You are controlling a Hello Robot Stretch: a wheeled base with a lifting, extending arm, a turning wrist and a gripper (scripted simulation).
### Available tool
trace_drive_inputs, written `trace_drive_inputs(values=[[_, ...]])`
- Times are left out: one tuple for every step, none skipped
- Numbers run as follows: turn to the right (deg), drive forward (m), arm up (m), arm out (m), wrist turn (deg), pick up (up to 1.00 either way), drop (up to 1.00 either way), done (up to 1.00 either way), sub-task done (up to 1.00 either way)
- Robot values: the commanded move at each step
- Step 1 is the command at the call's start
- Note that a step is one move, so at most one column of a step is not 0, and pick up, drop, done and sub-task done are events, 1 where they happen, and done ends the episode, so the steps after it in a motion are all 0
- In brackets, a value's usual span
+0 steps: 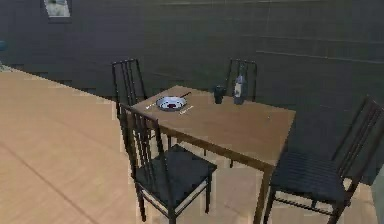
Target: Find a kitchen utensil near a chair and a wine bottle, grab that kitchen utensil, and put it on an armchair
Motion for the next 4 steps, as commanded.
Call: trace_drive_inputs(values=[[36.0, 0.0, 0.0, 0.0, 0.0, 0.0, 0.0, 0.0, 0.0], [0.0, 0.3, 0.0, 0.0, 0.0, 0.0, 0.0, 0.0, 0.0], [42.0, 0.0, 0.0, 0.0, 0.0, 0.0, 0.0, 0.0, 0.0], [0.0, 0.15, 0.0, 0.0, 0.0, 0.0, 0.0, 0.0, 0.0]])
